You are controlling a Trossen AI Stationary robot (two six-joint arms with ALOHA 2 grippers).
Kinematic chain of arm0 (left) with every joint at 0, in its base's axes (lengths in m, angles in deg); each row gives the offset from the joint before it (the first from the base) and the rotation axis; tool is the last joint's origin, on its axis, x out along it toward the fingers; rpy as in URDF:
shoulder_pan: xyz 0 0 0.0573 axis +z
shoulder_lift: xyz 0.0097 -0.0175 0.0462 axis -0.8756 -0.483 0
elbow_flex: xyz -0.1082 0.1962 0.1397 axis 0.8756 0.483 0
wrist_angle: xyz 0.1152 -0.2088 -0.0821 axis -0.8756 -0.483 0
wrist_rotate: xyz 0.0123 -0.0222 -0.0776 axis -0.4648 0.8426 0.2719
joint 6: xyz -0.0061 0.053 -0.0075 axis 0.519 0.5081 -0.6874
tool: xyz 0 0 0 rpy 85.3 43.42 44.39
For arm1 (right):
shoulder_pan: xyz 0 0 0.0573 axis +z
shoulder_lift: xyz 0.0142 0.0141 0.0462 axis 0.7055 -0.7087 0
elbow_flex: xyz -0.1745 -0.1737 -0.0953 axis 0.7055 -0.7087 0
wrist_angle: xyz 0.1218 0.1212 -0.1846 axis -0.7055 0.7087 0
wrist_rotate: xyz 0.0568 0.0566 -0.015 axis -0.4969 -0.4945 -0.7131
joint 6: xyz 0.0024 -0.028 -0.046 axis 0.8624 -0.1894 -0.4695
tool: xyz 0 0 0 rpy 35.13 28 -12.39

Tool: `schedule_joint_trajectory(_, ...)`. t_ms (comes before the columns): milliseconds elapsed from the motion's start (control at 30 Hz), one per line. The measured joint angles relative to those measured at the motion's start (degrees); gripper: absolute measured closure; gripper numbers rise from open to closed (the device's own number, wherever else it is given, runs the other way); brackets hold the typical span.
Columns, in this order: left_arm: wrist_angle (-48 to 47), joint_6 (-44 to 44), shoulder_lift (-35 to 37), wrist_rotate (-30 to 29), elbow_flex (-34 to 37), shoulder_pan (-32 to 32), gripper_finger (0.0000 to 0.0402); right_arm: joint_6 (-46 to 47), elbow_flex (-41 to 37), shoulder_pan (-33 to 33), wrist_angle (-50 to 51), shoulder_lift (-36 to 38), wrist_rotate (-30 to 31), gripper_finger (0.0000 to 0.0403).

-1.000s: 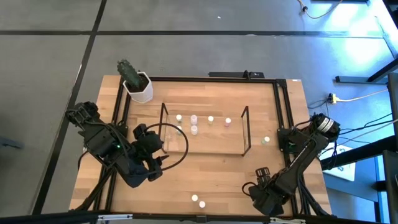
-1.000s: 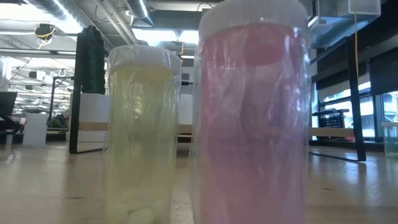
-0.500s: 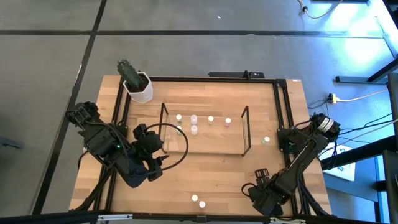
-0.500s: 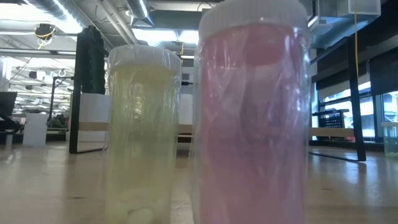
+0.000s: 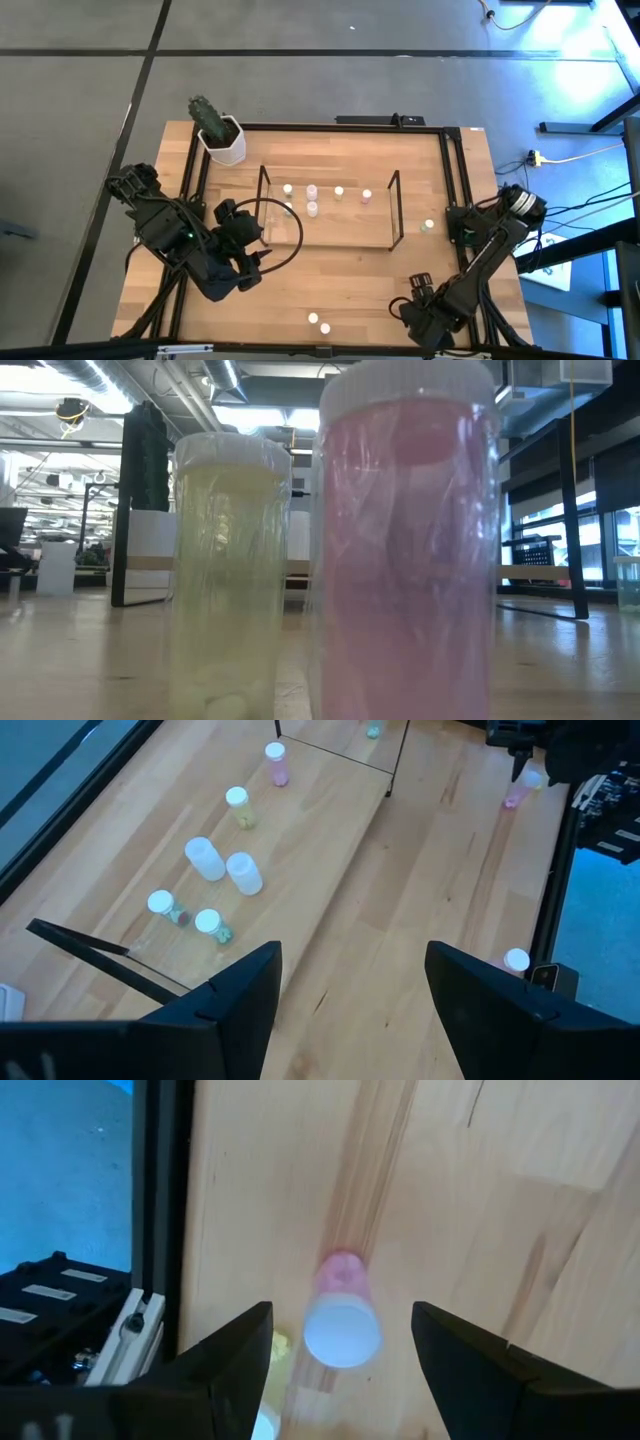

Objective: Pick and place medicine bottles onto shelf by color
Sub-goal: Put the right pink pill bottle aligned with the other pink pill bottle on the shelf

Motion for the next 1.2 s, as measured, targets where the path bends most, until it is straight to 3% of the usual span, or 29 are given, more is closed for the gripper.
schedule_joint_trajectory(767, 0.0, 0.0, 0.0, 0.0, 0.0, 0.0, 0.0161, 0.1, 0.0, 0.0, 0.0, -3.7, 0.0, 0.0165)
schedule_joint_trajectory(1200, 0.0, 0.0, 0.0, 0.0, 0.0, 0.0, 0.0161, 0.1, 0.0, 0.0, -0.1, -3.7, 0.1, 0.0255)
